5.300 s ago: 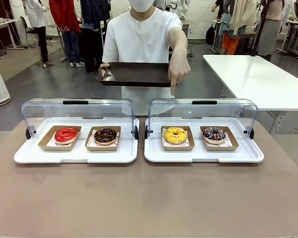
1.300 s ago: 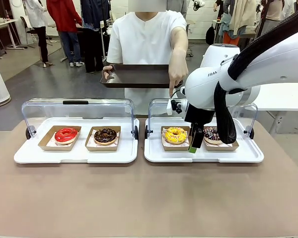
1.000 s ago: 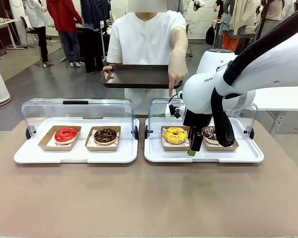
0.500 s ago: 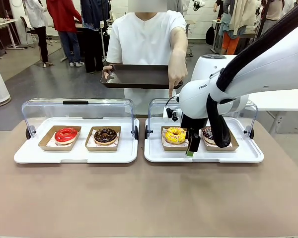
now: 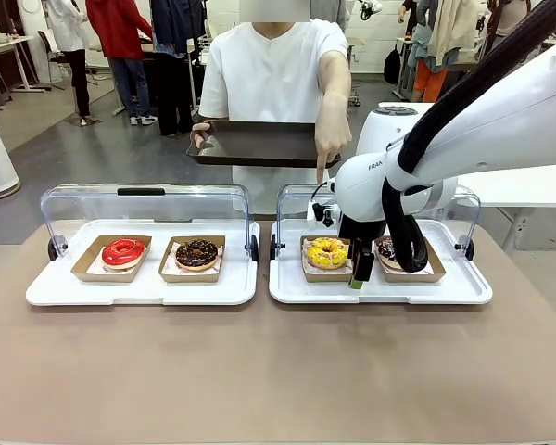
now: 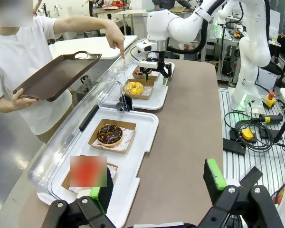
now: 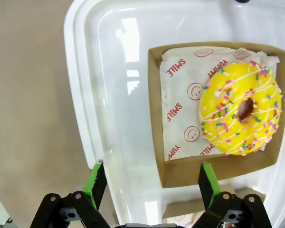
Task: Provide the desired donut to the person.
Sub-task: Pick up and lift the Paper togo box containing the Donut pointed at by the person.
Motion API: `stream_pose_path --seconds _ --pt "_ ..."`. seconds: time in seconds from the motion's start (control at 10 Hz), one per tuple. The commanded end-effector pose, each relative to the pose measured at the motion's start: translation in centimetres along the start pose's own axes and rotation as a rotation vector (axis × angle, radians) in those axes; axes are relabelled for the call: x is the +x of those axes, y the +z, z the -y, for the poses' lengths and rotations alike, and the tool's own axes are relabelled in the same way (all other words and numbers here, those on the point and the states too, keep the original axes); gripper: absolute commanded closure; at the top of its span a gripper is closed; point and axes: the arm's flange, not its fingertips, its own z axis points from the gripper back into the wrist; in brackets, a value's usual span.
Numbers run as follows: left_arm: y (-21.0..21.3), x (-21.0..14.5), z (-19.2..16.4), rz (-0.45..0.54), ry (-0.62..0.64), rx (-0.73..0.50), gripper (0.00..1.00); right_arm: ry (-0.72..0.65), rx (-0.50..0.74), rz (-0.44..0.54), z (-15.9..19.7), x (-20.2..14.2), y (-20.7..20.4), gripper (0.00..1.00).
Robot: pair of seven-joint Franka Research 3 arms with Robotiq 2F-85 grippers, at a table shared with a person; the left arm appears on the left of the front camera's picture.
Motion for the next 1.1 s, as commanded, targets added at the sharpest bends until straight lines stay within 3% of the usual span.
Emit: stream_pose_path --seconds 0.0,1.0 --pt "0.1 0.0 0.1 0.01 -0.006 0.002 0.0 0.015 -0.006 -0.007 0.9 0.4 -0.6 0.0" --pt "0.1 0.0 0.1 0.01 -0.006 0.002 0.0 0.009 0.022 -0.02 2.4 -0.1 -1.9 0.0"
